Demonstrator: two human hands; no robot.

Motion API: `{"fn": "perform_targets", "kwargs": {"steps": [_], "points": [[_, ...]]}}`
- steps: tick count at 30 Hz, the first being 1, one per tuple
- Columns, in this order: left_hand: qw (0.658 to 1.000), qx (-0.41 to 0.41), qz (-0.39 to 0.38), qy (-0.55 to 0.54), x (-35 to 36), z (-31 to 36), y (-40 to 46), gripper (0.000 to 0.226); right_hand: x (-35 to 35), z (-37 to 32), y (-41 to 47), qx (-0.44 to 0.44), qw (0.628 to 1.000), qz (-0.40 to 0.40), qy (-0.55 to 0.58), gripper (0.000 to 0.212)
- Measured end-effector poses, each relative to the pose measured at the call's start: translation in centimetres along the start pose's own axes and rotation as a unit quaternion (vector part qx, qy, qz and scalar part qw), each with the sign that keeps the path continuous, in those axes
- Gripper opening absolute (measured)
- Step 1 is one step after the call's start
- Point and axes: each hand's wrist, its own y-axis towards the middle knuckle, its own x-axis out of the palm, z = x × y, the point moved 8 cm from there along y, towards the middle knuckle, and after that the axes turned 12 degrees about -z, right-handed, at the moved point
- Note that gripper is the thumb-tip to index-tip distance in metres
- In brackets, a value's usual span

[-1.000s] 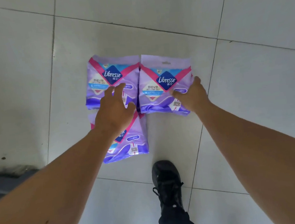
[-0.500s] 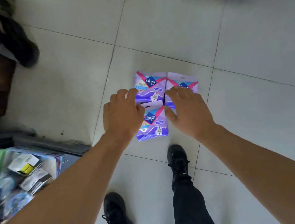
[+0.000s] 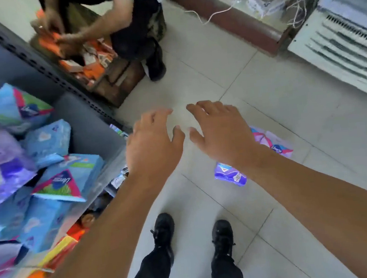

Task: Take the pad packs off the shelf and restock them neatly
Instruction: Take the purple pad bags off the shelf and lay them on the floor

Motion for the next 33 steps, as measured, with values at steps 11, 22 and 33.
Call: {"fn": "perform_targets", "kwargs": {"steps": [11,22,33], "points": [[0.962,-0.203,0.182,-0.029,-11.4,-13.4,-11.5,0.039,-0.9,-19.6,1.7,-0.264,0.962,-0.041,0.060,0.051],[0.920,-0.336,0.195,-0.048,-12.7,-27.9,-19.3,0.045,7.5,-33.6,9.3,-0.018,0.861,-0.210,0.463,0.083],[0.928,-0.258,0.240,-0.122,-14.1,-29.4,-18.0,0.039,4.6,-29.0,10.0,0.058,0.734,-0.235,0.635,0.005]]}}
